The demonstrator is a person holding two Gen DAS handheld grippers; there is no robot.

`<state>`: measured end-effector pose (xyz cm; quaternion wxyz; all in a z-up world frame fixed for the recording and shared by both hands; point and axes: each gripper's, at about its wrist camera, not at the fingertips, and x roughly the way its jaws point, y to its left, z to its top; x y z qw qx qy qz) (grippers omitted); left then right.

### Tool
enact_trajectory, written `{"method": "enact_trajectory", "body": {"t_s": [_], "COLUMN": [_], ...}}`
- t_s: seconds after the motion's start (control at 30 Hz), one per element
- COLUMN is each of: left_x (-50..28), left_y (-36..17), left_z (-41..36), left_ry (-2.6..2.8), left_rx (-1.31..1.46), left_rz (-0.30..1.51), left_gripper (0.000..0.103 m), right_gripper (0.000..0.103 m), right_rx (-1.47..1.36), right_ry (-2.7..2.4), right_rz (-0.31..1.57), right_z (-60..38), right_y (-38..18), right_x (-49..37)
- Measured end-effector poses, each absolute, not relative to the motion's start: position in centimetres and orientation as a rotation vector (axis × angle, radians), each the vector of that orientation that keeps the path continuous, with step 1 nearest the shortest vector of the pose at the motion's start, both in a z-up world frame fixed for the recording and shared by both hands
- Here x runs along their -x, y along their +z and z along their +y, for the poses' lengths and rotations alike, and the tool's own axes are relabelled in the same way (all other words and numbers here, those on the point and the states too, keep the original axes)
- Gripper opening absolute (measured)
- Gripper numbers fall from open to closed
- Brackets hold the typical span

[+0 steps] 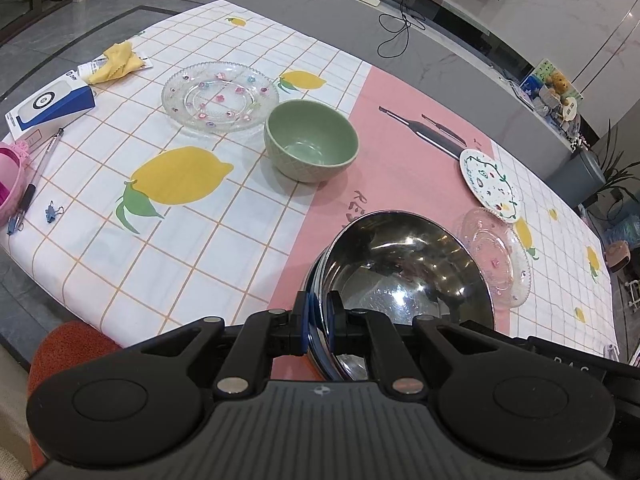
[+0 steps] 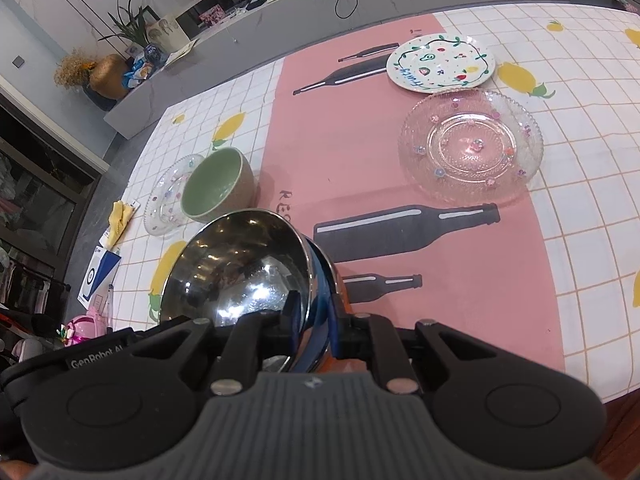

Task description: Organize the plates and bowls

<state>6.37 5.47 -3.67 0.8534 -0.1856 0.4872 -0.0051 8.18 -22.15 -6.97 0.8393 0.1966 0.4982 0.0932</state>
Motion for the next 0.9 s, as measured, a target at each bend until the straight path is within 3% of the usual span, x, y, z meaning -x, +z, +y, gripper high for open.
{"method": "enact_trajectory", "body": {"t_s": [0.43, 0.63, 0.7, 0.9], "left_x": [-6.9, -6.7, -6.6, -7.2], "left_y": [-4.0, -3.2, -2.7, -1.2], "left_z": [5.4, 5.4, 5.6, 6.7], "left_ry": [-0.014, -0.018, -0.020, -0.028], "left_rx": [0.391, 0.364, 0.352, 0.341], "left_rz": [1.043, 1.015, 0.992, 0.935], "left_gripper": [0.013, 0.021, 0.023, 0.026], "right_gripper": [0.012, 0.017, 0.024, 0.028], "right_rx": [-0.417, -0.421, -0.414, -0.402], "right_ry": [0.187, 0.192, 0.191, 0.197], "right_rz": [1.064, 1.055, 1.047, 1.011], "right_z": [-22.1, -22.2, -22.2, -22.2], "right_y": [-7.4, -7.0, -6.7, -5.6], "right_x": [-8.6, -8.5, -8.5, -8.9]}}
